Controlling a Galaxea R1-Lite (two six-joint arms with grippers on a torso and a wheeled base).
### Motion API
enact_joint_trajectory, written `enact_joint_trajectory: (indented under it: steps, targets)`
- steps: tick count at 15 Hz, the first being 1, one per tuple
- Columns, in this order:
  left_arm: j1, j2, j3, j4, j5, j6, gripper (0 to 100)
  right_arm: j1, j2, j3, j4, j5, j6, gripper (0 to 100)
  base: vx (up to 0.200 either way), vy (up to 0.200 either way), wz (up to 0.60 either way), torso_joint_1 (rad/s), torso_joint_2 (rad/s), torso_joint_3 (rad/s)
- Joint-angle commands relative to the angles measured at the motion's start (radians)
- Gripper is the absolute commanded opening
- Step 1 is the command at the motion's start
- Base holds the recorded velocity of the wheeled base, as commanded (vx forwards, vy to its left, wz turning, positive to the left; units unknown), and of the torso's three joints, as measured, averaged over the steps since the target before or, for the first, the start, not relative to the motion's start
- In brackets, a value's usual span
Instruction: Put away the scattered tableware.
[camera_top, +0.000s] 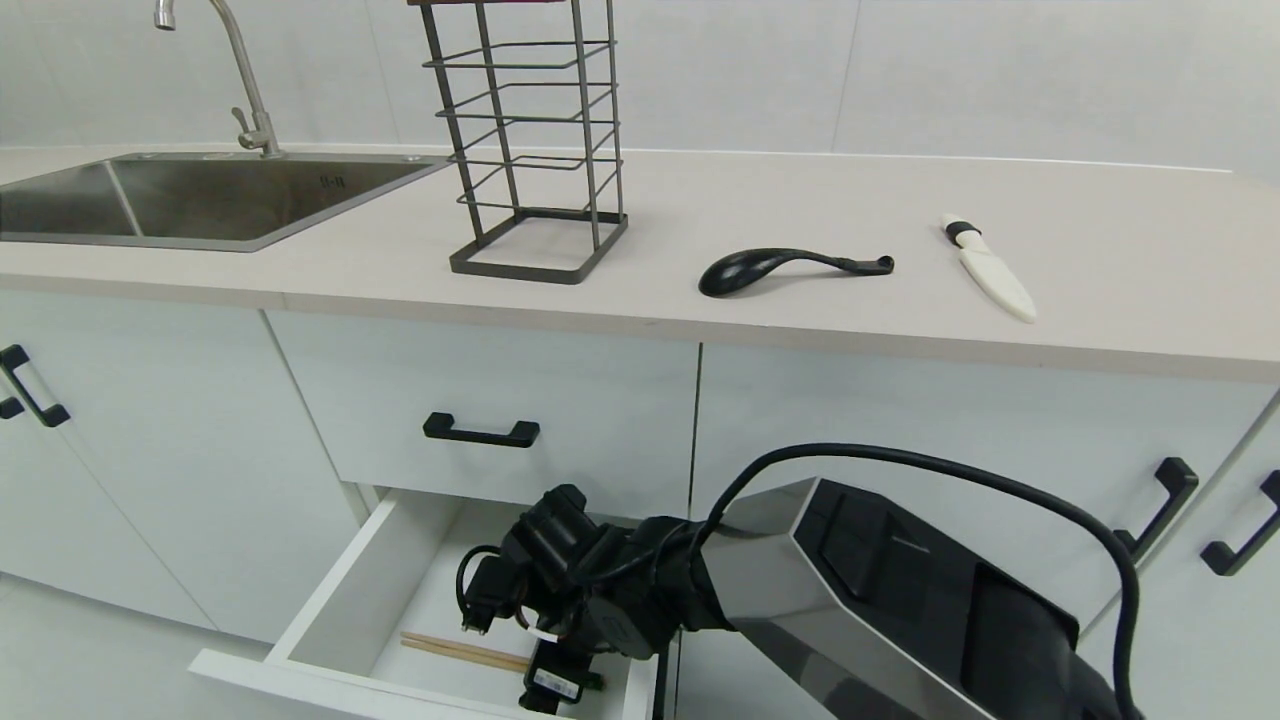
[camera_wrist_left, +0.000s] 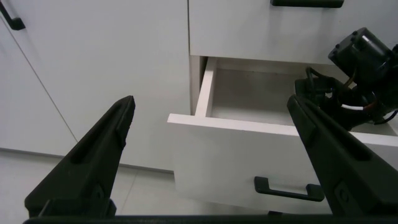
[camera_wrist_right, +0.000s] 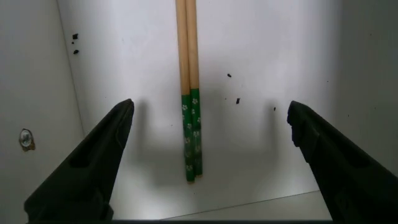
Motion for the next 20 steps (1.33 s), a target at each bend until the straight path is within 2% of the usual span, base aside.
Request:
enact_joint_trajectory:
  steps: [1,11,16,20]
  targets:
    - [0.000,0.001,0.000,0.000,0.000,0.000,100,0.010,-0.059,0.013,-0.003,-0.001,-0.001,100,0.000,0.000,0.00,0.000,0.00,0.000]
    - [0.000,0.001,0.000,0.000,0.000,0.000,100,0.044,-0.263,0.132,-0.012,-0.004,0.001,100,0.000,0.000,0.00,0.000,0.00,0.000]
    - [0.000,0.001,0.000,0.000,0.000,0.000,100,0.071,-0.395,0.229,-0.091,-0.003,0.010,100,0.000,0.000,0.00,0.000,0.00,0.000]
    - [0.000,0.001,0.000,0.000,0.000,0.000,100,0.110,-0.538,0.370,-0.193,0.017,0.015,100,0.000,0.000,0.00,0.000,0.00,0.000]
